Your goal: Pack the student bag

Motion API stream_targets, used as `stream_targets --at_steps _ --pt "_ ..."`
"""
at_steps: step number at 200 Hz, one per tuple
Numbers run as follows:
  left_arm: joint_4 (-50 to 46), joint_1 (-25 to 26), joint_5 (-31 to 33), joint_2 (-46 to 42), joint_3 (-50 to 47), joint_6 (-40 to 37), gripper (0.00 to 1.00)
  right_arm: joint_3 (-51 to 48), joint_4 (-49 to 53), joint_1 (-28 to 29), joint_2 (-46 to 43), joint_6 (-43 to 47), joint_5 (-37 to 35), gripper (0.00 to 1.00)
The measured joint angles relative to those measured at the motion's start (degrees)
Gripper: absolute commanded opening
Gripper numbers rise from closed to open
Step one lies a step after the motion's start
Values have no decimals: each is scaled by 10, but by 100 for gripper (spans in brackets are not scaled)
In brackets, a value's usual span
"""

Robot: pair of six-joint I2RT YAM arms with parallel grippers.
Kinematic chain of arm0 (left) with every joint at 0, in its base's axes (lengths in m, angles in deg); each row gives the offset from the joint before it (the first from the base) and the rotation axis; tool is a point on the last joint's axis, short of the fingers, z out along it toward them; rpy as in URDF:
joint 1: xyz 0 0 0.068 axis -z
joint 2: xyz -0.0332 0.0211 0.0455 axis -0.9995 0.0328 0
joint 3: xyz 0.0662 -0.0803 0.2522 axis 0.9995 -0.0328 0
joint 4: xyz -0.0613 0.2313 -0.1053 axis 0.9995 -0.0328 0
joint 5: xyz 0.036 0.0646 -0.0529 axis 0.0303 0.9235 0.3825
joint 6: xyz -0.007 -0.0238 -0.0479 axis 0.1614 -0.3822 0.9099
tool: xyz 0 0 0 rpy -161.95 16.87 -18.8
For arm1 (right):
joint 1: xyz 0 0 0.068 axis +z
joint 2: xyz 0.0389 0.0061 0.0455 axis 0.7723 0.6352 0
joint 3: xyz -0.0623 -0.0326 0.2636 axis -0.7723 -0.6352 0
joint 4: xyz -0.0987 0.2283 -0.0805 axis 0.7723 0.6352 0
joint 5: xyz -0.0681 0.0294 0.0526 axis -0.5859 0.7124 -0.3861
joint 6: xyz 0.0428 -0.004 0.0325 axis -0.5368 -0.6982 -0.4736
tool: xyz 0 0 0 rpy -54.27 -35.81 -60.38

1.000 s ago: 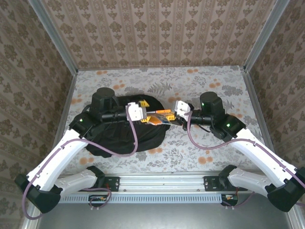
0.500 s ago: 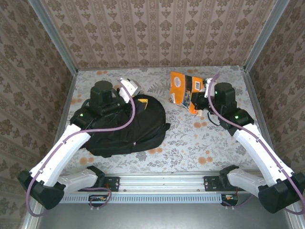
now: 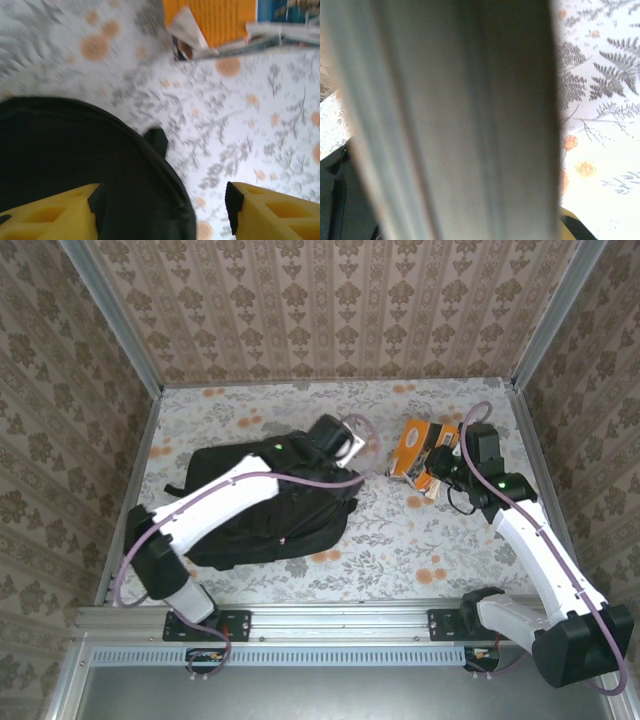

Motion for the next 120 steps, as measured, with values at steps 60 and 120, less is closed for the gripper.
stream_targets --at_steps 60,120 --pt "-65 27 29 94 63 27 68 -38 0 -11 -12 -6 2 0" --pt "-77 2 45 109 71 27 64 -47 0 -18 -37 -10 21 0"
